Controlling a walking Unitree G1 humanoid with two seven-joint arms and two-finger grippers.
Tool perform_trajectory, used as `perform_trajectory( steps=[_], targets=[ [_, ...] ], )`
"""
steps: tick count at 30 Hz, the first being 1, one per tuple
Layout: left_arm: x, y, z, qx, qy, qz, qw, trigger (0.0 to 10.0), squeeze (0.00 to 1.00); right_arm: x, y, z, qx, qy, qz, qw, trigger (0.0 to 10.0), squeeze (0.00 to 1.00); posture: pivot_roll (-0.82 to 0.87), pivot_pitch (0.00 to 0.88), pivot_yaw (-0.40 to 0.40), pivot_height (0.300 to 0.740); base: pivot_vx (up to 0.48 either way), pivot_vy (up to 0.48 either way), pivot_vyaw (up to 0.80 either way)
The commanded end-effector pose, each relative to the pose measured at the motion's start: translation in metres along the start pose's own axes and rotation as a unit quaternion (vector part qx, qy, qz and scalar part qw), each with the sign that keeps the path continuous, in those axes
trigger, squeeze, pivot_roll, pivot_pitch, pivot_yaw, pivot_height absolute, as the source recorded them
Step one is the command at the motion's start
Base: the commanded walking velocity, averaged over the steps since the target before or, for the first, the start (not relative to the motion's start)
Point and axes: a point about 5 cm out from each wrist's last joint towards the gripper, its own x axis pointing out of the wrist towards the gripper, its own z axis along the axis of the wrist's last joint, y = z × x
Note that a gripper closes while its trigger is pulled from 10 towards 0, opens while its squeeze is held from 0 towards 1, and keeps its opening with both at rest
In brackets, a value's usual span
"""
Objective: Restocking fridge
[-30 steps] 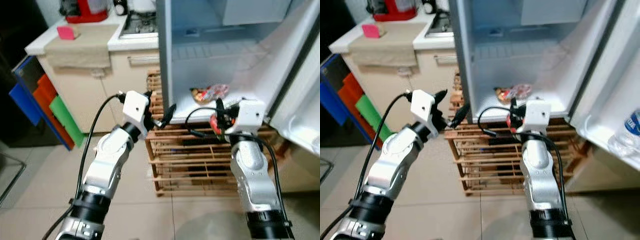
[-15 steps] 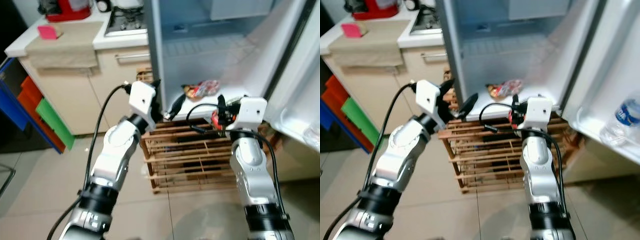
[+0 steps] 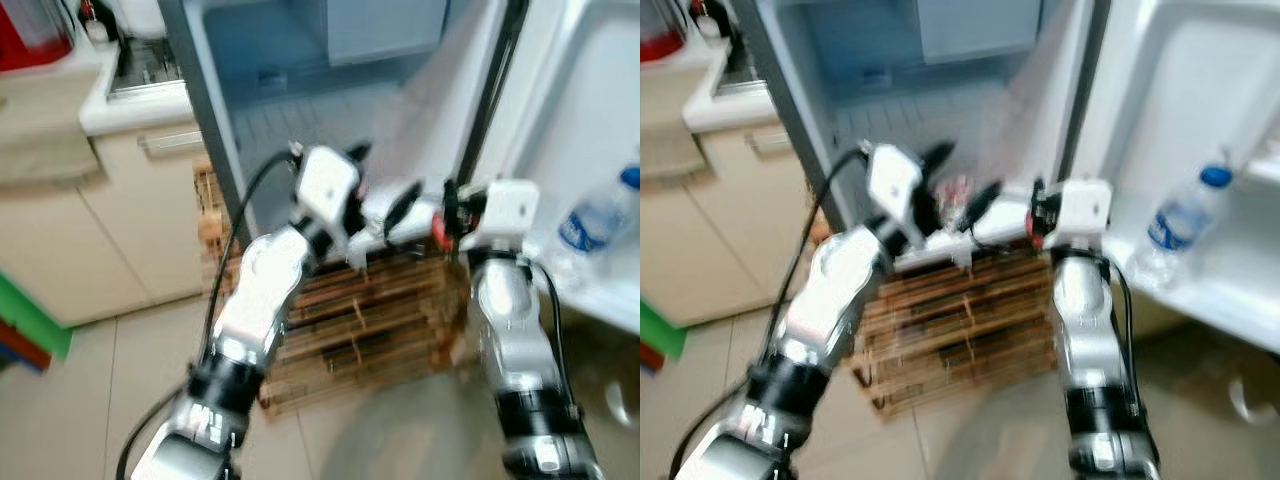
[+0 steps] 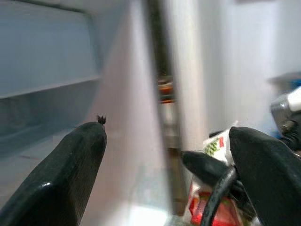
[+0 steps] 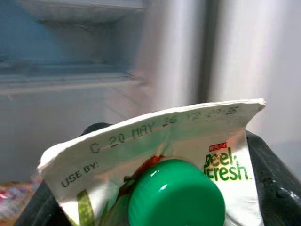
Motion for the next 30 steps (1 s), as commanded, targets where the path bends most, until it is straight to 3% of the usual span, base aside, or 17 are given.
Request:
perform_trajectory(
  steps=[1, 10, 14, 18, 21, 24, 25, 27, 30],
  targets=[
    [-0.006, 0.012, 0.002, 0.003, -0.003, 0.021, 1.000, 10.0, 0.00, 0.002, 0.012, 0.004, 0.002, -0.011, 0.018, 1.000, 10.0, 0.00, -0.03, 0.000, 0.071, 0.740, 0.000, 0.000, 0.00],
    [-0.005, 0.014, 0.003, 0.000, -0.006, 0.029, 1.000, 10.0, 0.00, 0.006, 0.021, 0.008, 0.009, -0.020, 0.048, 0.999, 10.0, 0.00, -0.03, 0.000, 0.071, 0.740, 0.000, 0.000, 0.00],
    [-0.010, 0.019, 0.002, 0.003, 0.003, 0.038, 0.999, 10.0, 0.00, 0.015, 0.031, 0.010, 0.016, -0.019, 0.065, 0.998, 10.0, 0.00, -0.03, 0.000, 0.084, 0.740, 0.000, 0.000, 0.00],
    [-0.034, 0.038, -0.003, 0.014, 0.041, 0.054, 0.998, 10.0, 0.00, 0.033, 0.037, 0.015, 0.023, -0.015, 0.066, 0.997, 10.0, 0.00, -0.01, 0.000, 0.081, 0.740, 0.000, 0.000, 0.00],
    [-0.072, 0.049, -0.016, 0.067, 0.108, 0.036, 0.991, 10.0, 0.00, 0.045, 0.048, 0.025, 0.019, -0.031, 0.077, 0.996, 10.0, 0.00, 0.05, 0.000, 0.062, 0.740, 0.000, 0.000, 0.00],
    [-0.101, 0.045, -0.026, 0.059, 0.161, 0.011, 0.985, 10.0, 0.00, 0.054, 0.058, 0.034, 0.004, -0.045, 0.086, 0.995, 10.0, 0.00, 0.09, 0.000, 0.049, 0.740, 0.000, 0.000, 0.00],
    [-0.101, 0.045, -0.026, 0.059, 0.161, 0.011, 0.985, 10.0, 0.00, 0.054, 0.058, 0.034, 0.004, -0.045, 0.086, 0.995, 10.0, 0.00, 0.09, 0.000, 0.049, 0.740, 0.000, 0.000, 0.00],
    [-0.128, 0.034, -0.030, 0.044, 0.196, 0.007, 0.980, 10.0, 0.00, 0.061, 0.071, 0.040, 0.005, -0.050, 0.096, 0.994, 10.0, 0.00, 0.15, 0.000, 0.032, 0.740, 0.000, 0.000, 0.00],
    [-0.143, 0.025, -0.027, 0.042, 0.207, 0.035, 0.977, 10.0, 0.00, 0.065, 0.083, 0.044, 0.009, -0.050, 0.110, 0.993, 10.0, 0.00, 0.18, 0.000, 0.024, 0.740, 0.000, 0.000, 0.00]
  ],
)
